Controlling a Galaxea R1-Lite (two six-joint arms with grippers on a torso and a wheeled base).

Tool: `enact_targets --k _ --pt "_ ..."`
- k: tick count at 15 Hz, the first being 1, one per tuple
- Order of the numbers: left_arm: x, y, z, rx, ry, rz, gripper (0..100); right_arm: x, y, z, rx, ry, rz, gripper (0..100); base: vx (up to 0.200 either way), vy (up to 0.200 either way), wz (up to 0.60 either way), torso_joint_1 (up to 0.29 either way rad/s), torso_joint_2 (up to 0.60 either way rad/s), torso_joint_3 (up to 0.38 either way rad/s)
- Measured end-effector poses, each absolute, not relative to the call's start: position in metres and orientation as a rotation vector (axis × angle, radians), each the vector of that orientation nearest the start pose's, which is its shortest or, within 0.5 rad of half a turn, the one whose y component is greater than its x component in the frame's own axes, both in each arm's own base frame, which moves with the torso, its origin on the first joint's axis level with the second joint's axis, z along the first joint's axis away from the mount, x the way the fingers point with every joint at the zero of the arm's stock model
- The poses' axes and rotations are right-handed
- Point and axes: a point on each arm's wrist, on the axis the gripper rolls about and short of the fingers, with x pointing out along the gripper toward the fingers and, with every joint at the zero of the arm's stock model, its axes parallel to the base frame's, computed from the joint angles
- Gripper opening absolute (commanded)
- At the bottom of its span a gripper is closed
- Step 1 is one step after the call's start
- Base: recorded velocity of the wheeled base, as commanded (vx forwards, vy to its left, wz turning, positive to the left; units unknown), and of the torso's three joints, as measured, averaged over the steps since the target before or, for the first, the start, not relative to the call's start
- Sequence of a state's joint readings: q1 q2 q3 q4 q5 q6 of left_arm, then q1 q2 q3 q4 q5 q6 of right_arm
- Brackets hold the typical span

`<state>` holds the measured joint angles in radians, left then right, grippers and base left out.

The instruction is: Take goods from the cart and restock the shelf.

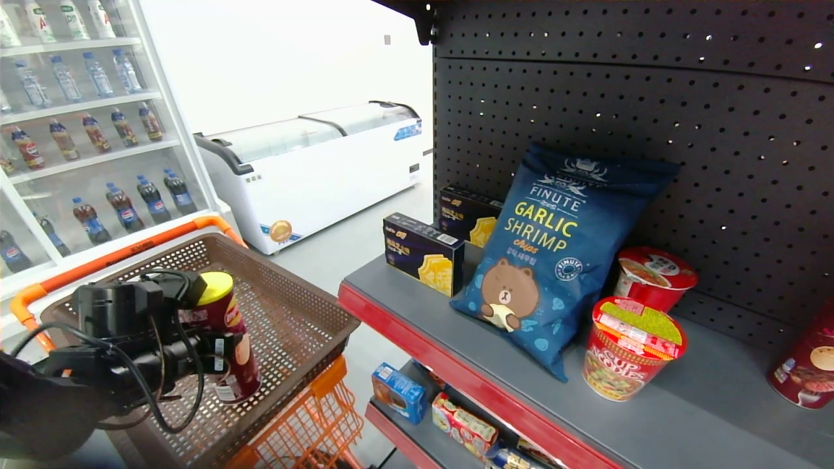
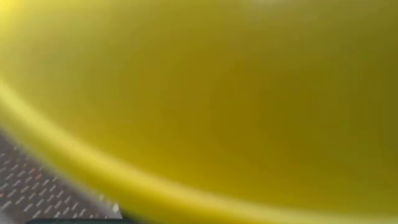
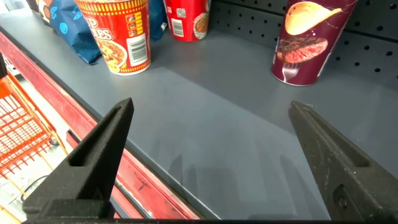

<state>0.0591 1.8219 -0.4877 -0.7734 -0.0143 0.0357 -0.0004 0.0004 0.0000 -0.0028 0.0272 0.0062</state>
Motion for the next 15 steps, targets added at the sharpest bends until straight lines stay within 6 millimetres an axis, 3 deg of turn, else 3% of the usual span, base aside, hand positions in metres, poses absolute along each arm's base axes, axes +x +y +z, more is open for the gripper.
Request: enact_targets --k 4,7,11,15 --pt "0.247 0.015 0.148 -0.017 0.483 0.000 0 -0.023 0.001 0.076 0.006 -0.002 0.027 100 0.000 0.000 0.00 0.000 0.00 0.000" --pt "0.225 0.010 0.179 -0.022 0.381 -0.049 0 -0.023 0.001 0.076 0.006 -0.002 0.027 100 0.000 0.000 0.00 0.000 0.00 0.000" --pt "0.194 -0.006 0.194 -0.029 0.341 -0.239 0 -0.023 0.001 0.076 0.006 -0.002 0.027 100 0.000 0.000 0.00 0.000 0.00 0.000" --pt "0.186 -0.033 0.208 -0.044 0.230 -0.441 0 -0.023 0.001 0.076 0.006 -0.002 0.026 100 0.000 0.000 0.00 0.000 0.00 0.000"
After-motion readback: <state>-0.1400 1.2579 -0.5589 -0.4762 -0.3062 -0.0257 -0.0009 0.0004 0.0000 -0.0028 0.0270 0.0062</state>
